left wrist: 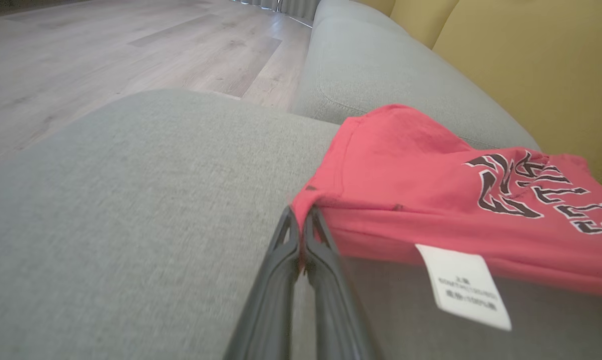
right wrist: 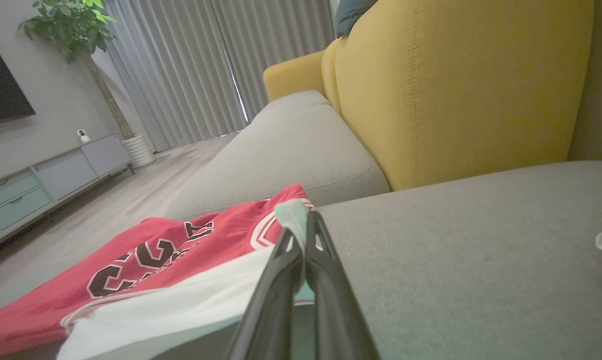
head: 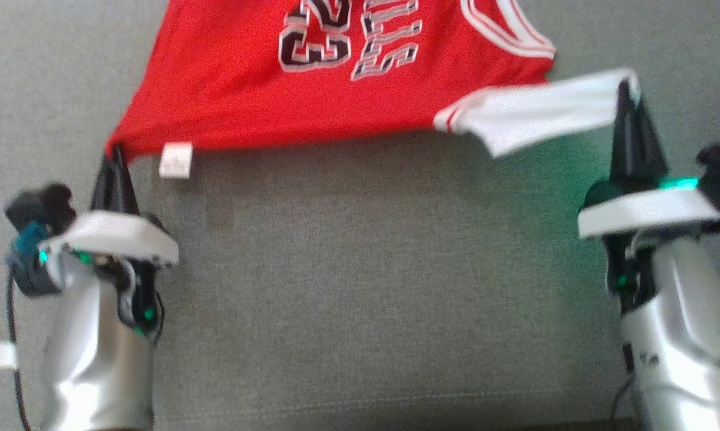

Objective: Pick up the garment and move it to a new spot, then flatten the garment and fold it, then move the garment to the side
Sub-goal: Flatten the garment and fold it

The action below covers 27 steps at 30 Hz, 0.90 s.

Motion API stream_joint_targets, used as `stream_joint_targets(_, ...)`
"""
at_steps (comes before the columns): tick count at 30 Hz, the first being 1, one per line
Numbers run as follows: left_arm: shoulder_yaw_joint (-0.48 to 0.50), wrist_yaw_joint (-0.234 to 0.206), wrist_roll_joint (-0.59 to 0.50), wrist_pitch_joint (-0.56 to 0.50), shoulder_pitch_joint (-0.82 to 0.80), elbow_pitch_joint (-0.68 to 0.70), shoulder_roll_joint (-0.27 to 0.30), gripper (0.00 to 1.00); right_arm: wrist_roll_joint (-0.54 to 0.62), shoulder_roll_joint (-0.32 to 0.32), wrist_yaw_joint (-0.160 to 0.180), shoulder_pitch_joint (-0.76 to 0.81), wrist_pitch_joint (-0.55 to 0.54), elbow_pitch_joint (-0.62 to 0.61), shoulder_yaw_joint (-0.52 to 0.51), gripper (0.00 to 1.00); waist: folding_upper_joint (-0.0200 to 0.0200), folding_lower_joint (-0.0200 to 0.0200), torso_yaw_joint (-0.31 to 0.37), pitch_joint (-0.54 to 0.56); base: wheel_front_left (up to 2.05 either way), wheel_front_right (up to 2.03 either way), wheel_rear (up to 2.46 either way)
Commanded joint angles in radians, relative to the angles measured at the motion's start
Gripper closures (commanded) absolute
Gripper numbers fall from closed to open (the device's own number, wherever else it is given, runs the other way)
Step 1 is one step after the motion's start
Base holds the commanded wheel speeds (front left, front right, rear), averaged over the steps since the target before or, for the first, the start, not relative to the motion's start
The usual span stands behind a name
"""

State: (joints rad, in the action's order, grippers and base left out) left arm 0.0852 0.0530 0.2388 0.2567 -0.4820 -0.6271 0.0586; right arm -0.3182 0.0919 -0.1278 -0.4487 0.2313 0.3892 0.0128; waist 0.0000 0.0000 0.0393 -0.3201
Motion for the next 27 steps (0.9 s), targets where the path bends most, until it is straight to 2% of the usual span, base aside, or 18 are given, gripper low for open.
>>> stream_joint_targets(1,0.044,0.0,-0.009,0.005,0.017,0.034,0.022,1.0,-0.014,-0.006,-0.003,0.021,-0.006,-0.038,0.022,1.0,0.0,0.0,0.001,0.043,0.0,0.0,0.0)
stream_joint_targets(13,0.081,-0.011,0.033,0.005,0.247,0.048,-0.008,1.0,-0.063,0.003,-0.003,0.27,-0.102,-0.075,0.091,1.0,0.0,0.0,0.011,0.163,0.0,0.0,0.0)
stream_joint_targets(27,-0.045,-0.065,0.137,0.005,0.495,0.084,-0.008,1.0,-0.137,0.033,-0.003,0.499,-0.232,-0.11,0.148,1.0,0.0,0.0,0.008,0.279,0.0,0.0,0.0)
